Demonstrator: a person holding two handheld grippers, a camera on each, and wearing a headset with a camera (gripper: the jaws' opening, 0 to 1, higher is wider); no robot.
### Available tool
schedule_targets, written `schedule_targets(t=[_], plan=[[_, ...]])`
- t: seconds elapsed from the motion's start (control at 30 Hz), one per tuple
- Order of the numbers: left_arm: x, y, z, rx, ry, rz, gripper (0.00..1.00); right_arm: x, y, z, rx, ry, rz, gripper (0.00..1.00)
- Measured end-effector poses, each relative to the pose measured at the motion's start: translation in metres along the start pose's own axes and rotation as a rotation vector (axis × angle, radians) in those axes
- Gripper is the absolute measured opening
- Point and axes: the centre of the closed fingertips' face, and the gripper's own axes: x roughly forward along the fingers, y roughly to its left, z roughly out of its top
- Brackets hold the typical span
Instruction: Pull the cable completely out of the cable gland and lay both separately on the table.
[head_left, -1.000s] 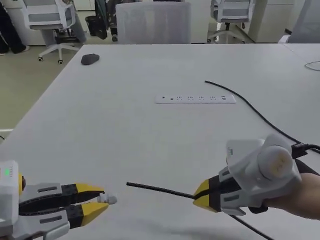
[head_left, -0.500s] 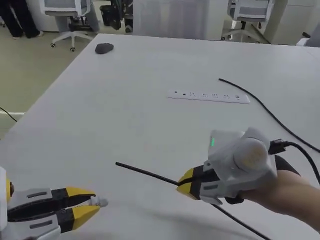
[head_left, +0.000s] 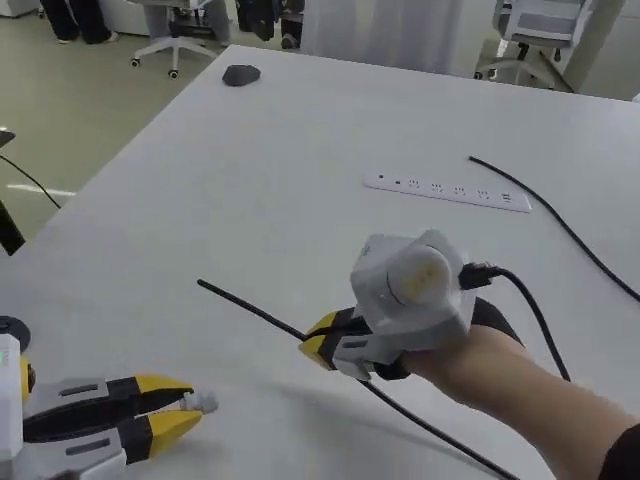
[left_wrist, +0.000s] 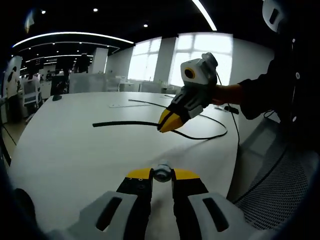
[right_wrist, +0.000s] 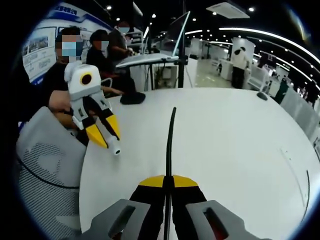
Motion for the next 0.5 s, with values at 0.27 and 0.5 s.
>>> schedule_targets(t=[0.27, 0.5], plan=[[0.001, 0.005, -0.012, -0.017, -0.011, 0.033, 0.15, 0.036, 0.012, 0.017, 0.042, -0.012, 0.009, 0.0], [-0.001, 0.013, -0.021, -0.057, -0.025, 0.056, 0.15, 0.06, 0.014, 0.015, 0.055, -0.011, -0.026, 0.0]])
